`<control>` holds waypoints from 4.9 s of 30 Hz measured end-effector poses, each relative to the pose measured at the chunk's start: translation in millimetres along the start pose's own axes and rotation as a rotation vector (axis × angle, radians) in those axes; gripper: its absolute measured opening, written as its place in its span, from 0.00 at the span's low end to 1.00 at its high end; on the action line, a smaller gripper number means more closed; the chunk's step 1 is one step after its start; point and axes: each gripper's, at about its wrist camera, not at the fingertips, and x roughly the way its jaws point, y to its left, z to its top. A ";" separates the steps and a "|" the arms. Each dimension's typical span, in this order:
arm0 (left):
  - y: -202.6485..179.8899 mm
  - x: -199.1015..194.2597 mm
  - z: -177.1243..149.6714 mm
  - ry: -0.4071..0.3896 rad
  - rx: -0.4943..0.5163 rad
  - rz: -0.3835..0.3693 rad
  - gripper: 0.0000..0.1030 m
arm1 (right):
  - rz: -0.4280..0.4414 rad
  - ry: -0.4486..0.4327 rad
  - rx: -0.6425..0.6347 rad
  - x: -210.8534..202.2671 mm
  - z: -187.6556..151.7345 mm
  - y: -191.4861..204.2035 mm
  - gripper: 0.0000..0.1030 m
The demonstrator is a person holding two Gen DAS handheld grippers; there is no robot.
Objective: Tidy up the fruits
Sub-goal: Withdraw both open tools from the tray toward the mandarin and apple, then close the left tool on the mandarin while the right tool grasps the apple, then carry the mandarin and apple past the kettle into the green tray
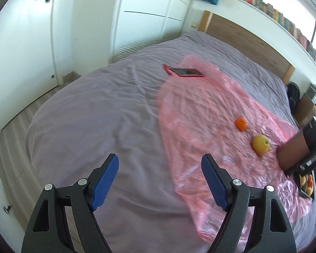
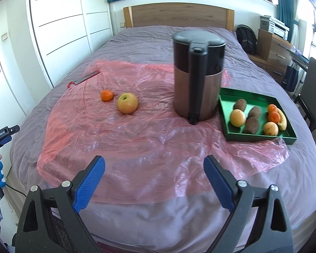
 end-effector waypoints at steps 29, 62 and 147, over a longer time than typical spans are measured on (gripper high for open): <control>-122.3 121.7 49.8 0.114 0.277 -0.119 0.75 | 0.138 0.083 -0.106 160.9 60.8 73.7 1.00; -291.8 272.6 56.3 0.255 0.782 -0.294 0.62 | 0.151 0.115 -0.118 296.9 112.8 73.9 1.00; -236.6 35.5 -44.6 0.242 0.647 -0.491 0.38 | 0.260 0.087 0.119 98.7 23.7 3.4 1.00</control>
